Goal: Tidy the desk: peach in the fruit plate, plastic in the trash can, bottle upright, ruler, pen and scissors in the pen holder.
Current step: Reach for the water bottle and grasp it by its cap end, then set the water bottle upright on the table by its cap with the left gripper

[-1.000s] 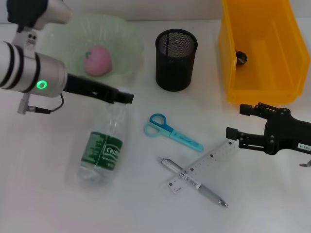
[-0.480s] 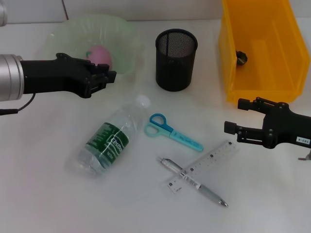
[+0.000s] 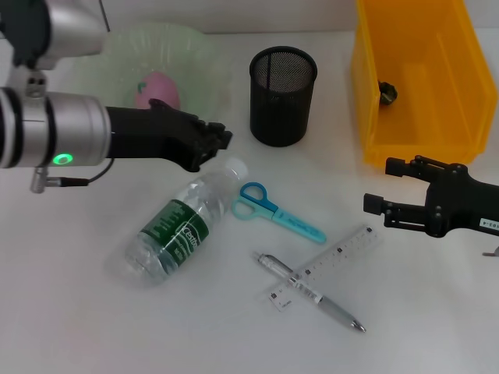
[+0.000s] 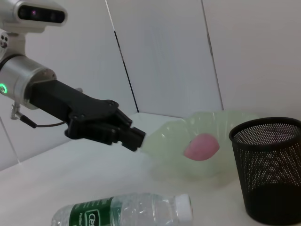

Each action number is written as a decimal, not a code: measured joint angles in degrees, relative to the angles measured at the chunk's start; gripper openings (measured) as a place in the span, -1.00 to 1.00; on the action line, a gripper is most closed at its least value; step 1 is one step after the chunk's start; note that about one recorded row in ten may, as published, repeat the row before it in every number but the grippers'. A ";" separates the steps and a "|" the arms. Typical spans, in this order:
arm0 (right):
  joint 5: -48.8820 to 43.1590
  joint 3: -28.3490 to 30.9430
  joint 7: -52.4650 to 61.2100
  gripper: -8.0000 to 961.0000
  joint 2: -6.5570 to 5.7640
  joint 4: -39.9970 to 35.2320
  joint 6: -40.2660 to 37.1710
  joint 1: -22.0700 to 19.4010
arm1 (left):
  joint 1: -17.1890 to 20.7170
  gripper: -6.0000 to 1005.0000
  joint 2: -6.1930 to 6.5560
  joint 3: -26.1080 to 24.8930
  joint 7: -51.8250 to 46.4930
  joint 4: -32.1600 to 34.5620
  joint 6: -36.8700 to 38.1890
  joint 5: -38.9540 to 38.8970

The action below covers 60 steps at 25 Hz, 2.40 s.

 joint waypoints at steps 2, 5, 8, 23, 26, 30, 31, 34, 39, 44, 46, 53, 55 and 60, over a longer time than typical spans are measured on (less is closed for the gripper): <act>0.00 0.02 0.00 0.74 0.00 -0.02 0.01 -0.08 | -1.15 -0.84 -0.02 3.10 -3.90 0.27 -2.42 2.83; 0.00 0.09 0.01 0.74 -0.05 -0.01 0.03 -0.22 | -3.18 -0.68 -0.09 6.50 -10.94 0.62 -4.49 8.84; -0.01 0.09 0.00 0.74 -0.07 0.24 0.04 -0.27 | -5.67 -0.48 -0.15 9.35 -17.25 0.00 -5.00 13.93; -0.09 0.09 -0.22 0.74 -0.09 0.42 0.04 -0.56 | -12.40 0.34 -0.37 11.40 -21.29 -10.81 -9.43 17.37; -0.09 0.09 -0.23 0.74 -0.09 0.42 0.03 -0.59 | -13.75 0.35 -0.39 11.42 -21.71 -13.89 -10.83 17.48; -0.09 0.09 -0.26 0.74 -0.09 0.41 0.23 -0.60 | -14.45 0.34 -0.39 11.43 -21.85 -15.33 -11.20 17.47; -0.09 0.09 -0.25 0.74 -0.09 0.42 0.41 -0.59 | -16.14 0.34 -0.43 11.51 -21.91 -18.90 -12.43 17.50; -0.09 0.09 -0.24 0.74 -0.09 0.42 0.61 -0.60 | -16.40 0.33 -0.45 11.58 -21.91 -19.60 -12.77 17.51; -0.10 0.09 -0.24 0.74 -0.09 0.53 0.72 -0.64 | -16.65 0.33 -0.47 12.31 -21.97 -20.92 -13.40 18.82; -0.15 0.09 -0.24 0.74 -0.09 0.57 0.75 -0.59 | -16.59 0.32 -0.48 13.15 -21.94 -21.04 -14.51 19.07; -0.17 0.09 -0.24 0.74 -0.09 0.60 0.75 -0.61 | -16.52 0.31 -0.48 13.30 -21.58 -21.05 -15.17 18.86; -0.18 0.09 -0.17 0.74 -0.09 1.01 0.83 -0.65 | -16.97 -0.01 -0.47 13.56 -21.33 -21.09 -13.92 19.08; -0.18 0.09 -0.15 0.74 -0.09 1.02 0.83 -0.63 | -17.12 -0.03 -0.47 13.56 -21.33 -21.02 -13.67 19.25; -0.18 0.09 -0.09 0.74 -0.09 1.03 0.83 -0.66 | -17.06 -0.08 -0.42 13.61 -21.32 -19.01 -12.38 19.68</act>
